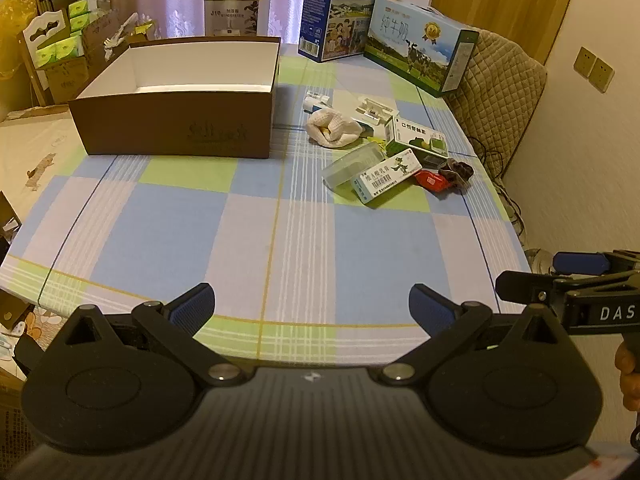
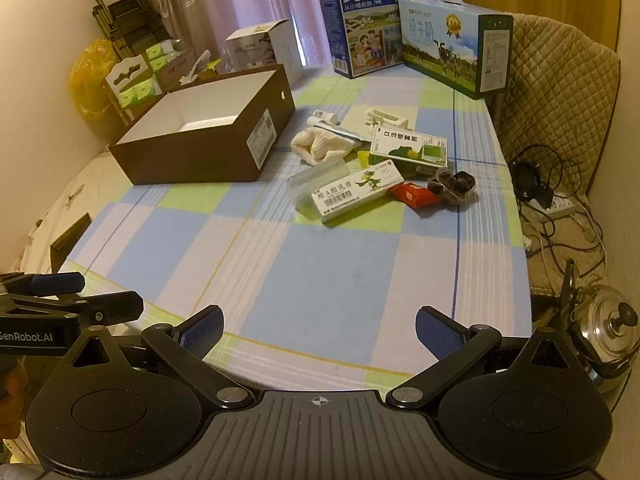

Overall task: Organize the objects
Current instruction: 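Move both tools toward the scattered items on the table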

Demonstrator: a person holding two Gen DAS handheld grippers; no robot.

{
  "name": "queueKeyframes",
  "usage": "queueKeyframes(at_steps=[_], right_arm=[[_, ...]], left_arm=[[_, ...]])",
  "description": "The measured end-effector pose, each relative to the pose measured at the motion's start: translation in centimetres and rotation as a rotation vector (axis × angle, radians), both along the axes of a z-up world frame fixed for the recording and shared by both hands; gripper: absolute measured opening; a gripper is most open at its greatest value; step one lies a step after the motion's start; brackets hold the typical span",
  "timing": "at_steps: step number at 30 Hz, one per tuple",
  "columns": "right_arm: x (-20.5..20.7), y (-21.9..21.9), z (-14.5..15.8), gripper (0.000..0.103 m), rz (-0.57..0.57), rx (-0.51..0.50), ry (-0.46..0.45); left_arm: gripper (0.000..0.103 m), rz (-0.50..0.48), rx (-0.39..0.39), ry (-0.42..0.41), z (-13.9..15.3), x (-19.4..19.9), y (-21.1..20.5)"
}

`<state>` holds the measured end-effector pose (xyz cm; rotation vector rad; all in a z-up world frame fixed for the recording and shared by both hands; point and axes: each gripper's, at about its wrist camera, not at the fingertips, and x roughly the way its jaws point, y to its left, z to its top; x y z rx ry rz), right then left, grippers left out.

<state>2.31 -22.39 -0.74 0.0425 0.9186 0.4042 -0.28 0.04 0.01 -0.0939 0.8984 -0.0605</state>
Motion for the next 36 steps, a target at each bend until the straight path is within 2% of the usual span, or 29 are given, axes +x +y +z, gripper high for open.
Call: queueKeyframes(at_steps=[19,36], right_arm=[[-0.2,0.1,-0.1,0.1,0.015,-0.004,0.005],[0.3,-1.9,-0.4,0.1,0.016,0.013,0.013]], left_arm=[[0.102,-0.004,0.001,0.003,-0.2,-0.2,-0.1],[0.102,-0.011,0.01,0.014,-0.2,-0.2,-1.3]])
